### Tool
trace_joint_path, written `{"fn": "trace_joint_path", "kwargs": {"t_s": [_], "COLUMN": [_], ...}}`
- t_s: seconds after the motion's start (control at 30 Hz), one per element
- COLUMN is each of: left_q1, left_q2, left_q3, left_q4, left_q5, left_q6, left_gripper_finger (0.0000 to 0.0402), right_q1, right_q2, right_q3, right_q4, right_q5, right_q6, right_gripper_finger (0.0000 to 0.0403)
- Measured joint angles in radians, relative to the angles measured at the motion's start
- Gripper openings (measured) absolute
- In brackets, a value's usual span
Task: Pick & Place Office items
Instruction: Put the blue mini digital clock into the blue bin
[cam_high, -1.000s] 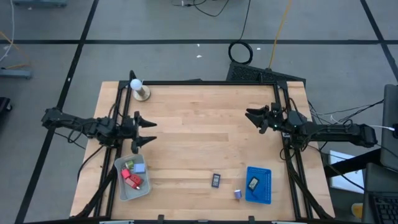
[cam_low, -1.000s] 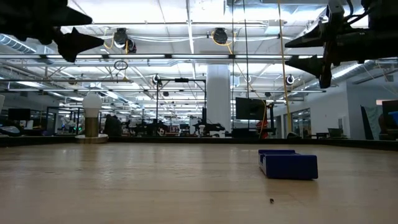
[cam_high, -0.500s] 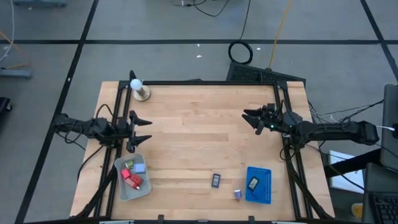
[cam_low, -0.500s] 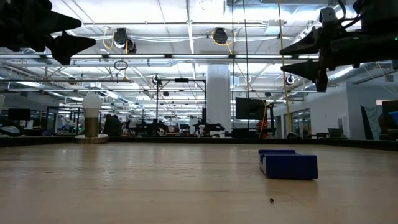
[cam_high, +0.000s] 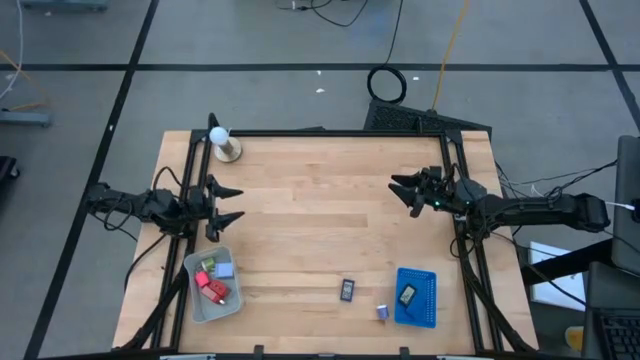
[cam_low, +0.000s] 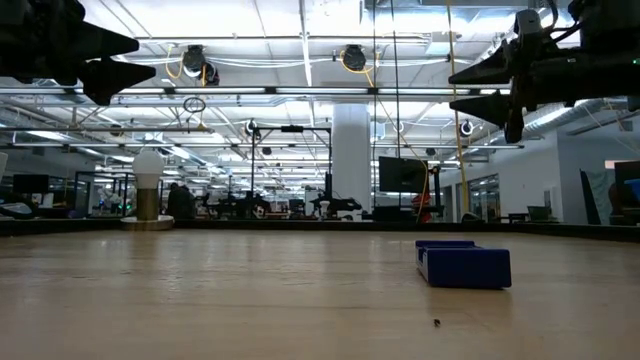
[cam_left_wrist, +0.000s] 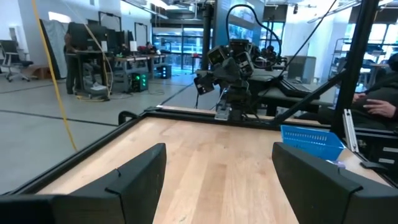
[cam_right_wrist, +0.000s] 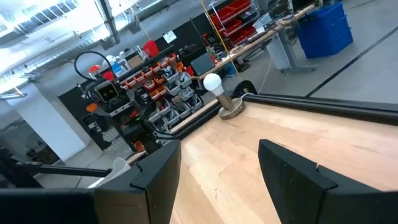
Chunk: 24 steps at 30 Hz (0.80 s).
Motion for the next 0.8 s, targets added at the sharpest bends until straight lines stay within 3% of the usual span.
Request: {"fn": "trace_joint_path", "kwargs": {"t_s": [0.17,0.57,0.7,0.8], "left_q1": [0.0,0.0,0.0,0.0], "left_q2": [0.0,0.0,0.0,0.0], "left_q3": [0.0,0.0,0.0,0.0], "left_q4": [0.0,0.0,0.0,0.0], "left_q5": [0.0,0.003,0.003,0.003], "left_q6": [0.0,-0.003,-0.003,-0.003], "left_gripper_finger": [0.0294,0.0294,0.0294,0.0294], "right_q1": [0.0,0.0,0.0,0.0], "right_q2": [0.0,0.0,0.0,0.001], "right_q3": [0.0,0.0,0.0,0.041], "right_q4": [0.022,0.016,-0.041,-0.189], "right_q5": [-0.078,-0.075,-0.048,0.006], "right_q6": [0.0,-0.136,-0.217,-0.248], "right_gripper_finger": [0.021,0.021,0.021,0.021]}}
